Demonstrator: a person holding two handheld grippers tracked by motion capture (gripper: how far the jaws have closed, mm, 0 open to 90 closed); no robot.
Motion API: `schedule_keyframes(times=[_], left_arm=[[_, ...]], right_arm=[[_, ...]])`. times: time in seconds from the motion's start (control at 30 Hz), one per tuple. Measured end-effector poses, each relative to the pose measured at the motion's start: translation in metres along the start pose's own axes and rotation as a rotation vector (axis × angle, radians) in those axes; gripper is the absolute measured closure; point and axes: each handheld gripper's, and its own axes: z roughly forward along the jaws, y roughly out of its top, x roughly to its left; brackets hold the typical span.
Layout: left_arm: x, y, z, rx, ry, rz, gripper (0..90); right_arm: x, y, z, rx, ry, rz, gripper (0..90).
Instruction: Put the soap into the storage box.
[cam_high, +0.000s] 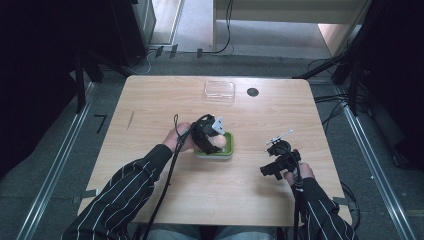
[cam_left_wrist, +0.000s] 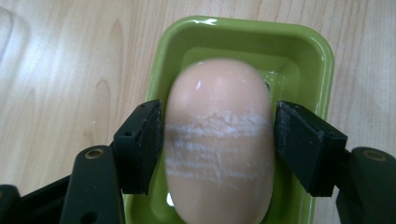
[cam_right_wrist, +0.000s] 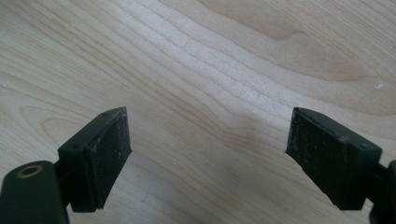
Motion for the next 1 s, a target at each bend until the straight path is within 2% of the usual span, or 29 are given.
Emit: schedule_keyframes(times=[0.07,0.1,0.23,0.4,0.73,0.8,0.83,1.0], left_arm=[[0.000,0.000,0.000,-0.003,-0.006,-0.005,32.1],[0.001,0.000,0.000,0.014,0.005,0.005,31.7],[0.001,0.000,-0.001,0.015,0.007,-0.008,27.5],[0.002,-0.001,-0.006,0.001,-0.006,-0.081,17.3],[-0.002,-0.007,-0.021,0.023,0.014,-0.146,6.7],[-0.002,-0.010,-0.024,0.036,0.019,-0.141,3.7],[-0.003,-0.011,-0.025,0.039,0.023,-0.155,3.2],[-0.005,-0.018,-0.031,0.060,0.040,-0.176,1.8]], right_arm=[[0.000,0.000,0.000,0.000,-0.001,0.000,14.0],[0.000,0.000,0.000,0.000,0.000,0.001,14.0],[0.000,0.000,0.000,-0.001,0.000,0.001,14.0],[0.000,0.000,0.000,-0.003,0.001,-0.001,14.0],[0.000,-0.001,-0.001,-0.005,0.004,-0.006,14.0],[0.000,-0.001,-0.002,-0.004,0.001,0.001,14.0],[-0.001,-0.001,-0.001,-0.006,0.001,-0.003,14.0],[0.000,0.000,-0.002,-0.005,0.005,0.002,14.1]])
